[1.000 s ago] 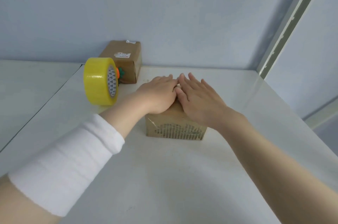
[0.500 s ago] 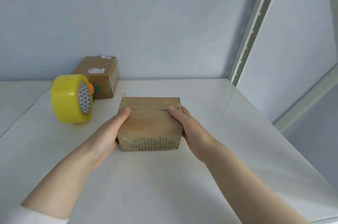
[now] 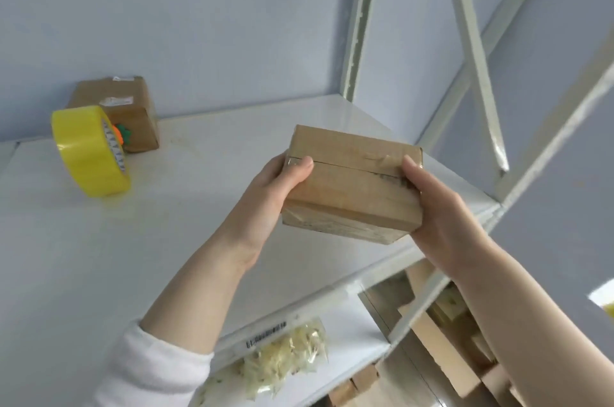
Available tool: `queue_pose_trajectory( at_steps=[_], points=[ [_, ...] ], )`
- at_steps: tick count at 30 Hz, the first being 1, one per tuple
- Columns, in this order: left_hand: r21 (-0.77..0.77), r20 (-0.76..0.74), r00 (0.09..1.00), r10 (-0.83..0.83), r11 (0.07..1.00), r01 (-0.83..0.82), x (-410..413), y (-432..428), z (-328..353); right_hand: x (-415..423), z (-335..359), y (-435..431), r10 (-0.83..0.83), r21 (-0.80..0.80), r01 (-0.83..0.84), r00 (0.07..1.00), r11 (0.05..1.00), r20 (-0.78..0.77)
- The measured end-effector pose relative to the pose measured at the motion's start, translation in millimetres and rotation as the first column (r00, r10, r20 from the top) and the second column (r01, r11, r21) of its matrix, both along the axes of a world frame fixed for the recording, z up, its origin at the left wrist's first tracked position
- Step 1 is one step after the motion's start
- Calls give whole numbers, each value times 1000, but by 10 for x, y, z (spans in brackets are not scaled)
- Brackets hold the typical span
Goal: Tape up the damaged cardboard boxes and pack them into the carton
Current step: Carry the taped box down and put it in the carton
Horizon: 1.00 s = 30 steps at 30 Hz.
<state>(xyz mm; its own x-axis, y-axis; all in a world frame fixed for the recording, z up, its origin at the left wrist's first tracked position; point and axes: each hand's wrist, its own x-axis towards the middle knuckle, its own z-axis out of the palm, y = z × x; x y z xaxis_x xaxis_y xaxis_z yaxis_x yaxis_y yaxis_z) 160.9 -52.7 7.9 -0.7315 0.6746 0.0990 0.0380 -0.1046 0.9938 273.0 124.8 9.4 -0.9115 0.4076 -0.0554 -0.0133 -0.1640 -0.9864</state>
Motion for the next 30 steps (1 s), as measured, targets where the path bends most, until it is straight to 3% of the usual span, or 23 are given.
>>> queue_pose_trajectory(
  at_steps=[7,11,16,23,30],
  points=[
    [30,-41,930,-366,930,367,643,579,-98,1146,-118,233,-264,-121,259,964,958,-23],
    [23,47,876,-480,877,479,1075,1091,-332,1759,-362,471,-360,-246,358,932,901,40],
    [-122,314,832,-458,849,514,1746,1824,-985,2557,-1000,865,-567,-337,597,801,728,195],
    [-295,485,688,-539,640,709,2911,2732,-1950,3828,-2104,1390,-711,-304,814,581,495,397],
    [-313,530,690,-492,643,699,3756,3546,-2423,4608,-2480,1757,-680,-371,821,568,433,463]
  ],
)
